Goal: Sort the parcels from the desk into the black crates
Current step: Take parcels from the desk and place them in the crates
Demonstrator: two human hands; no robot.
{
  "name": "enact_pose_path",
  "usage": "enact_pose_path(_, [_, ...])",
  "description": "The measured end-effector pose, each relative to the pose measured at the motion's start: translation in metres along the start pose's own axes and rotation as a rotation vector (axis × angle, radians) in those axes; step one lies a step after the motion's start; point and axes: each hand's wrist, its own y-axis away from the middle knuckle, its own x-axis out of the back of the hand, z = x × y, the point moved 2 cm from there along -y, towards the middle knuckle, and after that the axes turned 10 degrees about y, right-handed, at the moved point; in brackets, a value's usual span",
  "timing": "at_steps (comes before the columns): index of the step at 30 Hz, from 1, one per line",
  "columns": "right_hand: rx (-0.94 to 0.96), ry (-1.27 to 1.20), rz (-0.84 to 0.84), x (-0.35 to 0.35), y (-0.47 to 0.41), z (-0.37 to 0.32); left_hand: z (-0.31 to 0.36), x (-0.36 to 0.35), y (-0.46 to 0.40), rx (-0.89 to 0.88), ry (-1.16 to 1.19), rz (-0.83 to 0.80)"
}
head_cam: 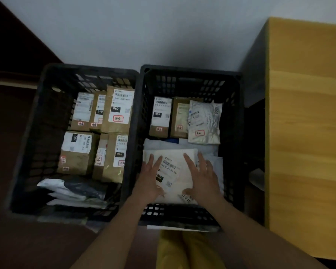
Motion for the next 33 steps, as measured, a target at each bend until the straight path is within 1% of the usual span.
enact_pose_path(2, [0.067,0.124,0.024,-0.012,-0.014,-0.002,-0.007,-0.009,-0.015,0.026,-0.139,-0.053])
enact_pose_path(5, [0.071,0.168,0.017,-0.038,-0.030,-0.001,-0.017,-0.021,-0.030,0.059,-0.235,-0.053])
enact_pose_path(9, [0.027,0.151,0.020,-0.068,-0.045,0.005,-0.033,-0.039,-0.047,0.072,-0.253,0.026])
enact_pose_path(13, [0.025,0.133,0.041,-0.085,-0.060,0.007,-0.043,-0.052,-0.064,0.084,-0.270,0.082])
enact_pose_path(18, [0.037,0.112,0.050,-0.099,-0.068,0.009,-0.049,-0.060,-0.070,0.089,-0.307,0.075])
enact_pose_path(23, [0.094,0.062,-0.003,-0.078,-0.057,0.015,-0.031,-0.049,-0.056,0.123,-0.384,0.035])
enact_pose_path(25, [0.078,0.020,0.002,-0.061,-0.046,0.016,-0.014,-0.041,-0.042,0.145,-0.410,0.035])
enact_pose_path(27, [0.063,-0.003,0.036,-0.039,-0.031,0.017,0.007,-0.032,-0.025,0.130,-0.450,0.067])
enact_pose_path(31, [0.070,0.095,0.151,0.006,0.004,0.021,0.049,-0.006,0.011,0.069,-0.511,0.158])
enact_pose_path(33, [0.039,0.134,0.219,0.033,0.024,0.023,0.075,0.011,0.030,0.043,-0.508,0.186])
